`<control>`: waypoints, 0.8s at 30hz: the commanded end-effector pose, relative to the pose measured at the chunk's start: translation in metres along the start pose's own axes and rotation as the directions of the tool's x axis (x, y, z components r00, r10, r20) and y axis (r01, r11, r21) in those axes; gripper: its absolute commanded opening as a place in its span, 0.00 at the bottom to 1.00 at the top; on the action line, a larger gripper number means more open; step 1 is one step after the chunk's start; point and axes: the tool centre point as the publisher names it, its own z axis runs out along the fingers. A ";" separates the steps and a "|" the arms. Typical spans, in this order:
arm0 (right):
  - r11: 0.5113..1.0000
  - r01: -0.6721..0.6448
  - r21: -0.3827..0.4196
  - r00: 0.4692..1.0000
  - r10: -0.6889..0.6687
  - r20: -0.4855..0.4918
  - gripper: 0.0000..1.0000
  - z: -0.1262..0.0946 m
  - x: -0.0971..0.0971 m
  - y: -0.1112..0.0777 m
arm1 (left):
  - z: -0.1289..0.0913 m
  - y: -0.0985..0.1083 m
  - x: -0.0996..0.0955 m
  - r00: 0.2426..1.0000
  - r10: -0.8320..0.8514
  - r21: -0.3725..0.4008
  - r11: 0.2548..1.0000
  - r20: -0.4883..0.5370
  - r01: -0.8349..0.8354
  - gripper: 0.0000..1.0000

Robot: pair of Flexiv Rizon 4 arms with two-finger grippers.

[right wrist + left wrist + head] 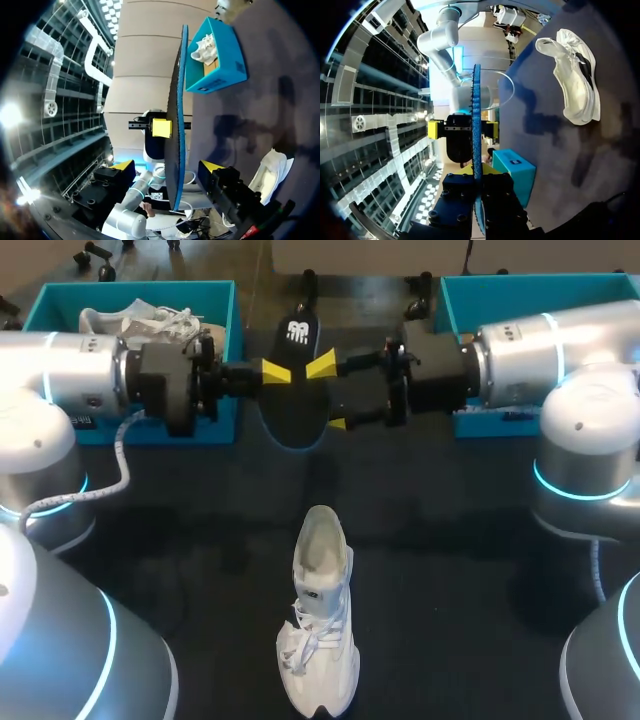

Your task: Take the shoe out of the shoebox, open the shoe tongue, remove and reinsert the insole, then place the shoe into the shoebox

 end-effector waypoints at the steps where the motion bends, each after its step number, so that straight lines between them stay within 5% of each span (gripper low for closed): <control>1: 1.000 0.009 0.021 1.000 -0.009 0.006 0.76 0.015 0.001 0.009 | 0.004 0.003 0.001 1.000 0.002 0.007 1.000 0.002 -0.002 0.00; 12: 0.999 0.025 0.028 1.000 -0.026 0.013 0.41 0.017 -0.001 0.010 | 0.005 0.002 0.000 1.000 0.002 0.021 1.000 0.014 -0.002 0.00; 24: 0.999 0.024 0.021 1.000 -0.024 0.006 0.27 0.015 -0.005 0.008 | 0.004 0.000 -0.002 1.000 0.013 0.021 1.000 0.026 -0.014 0.00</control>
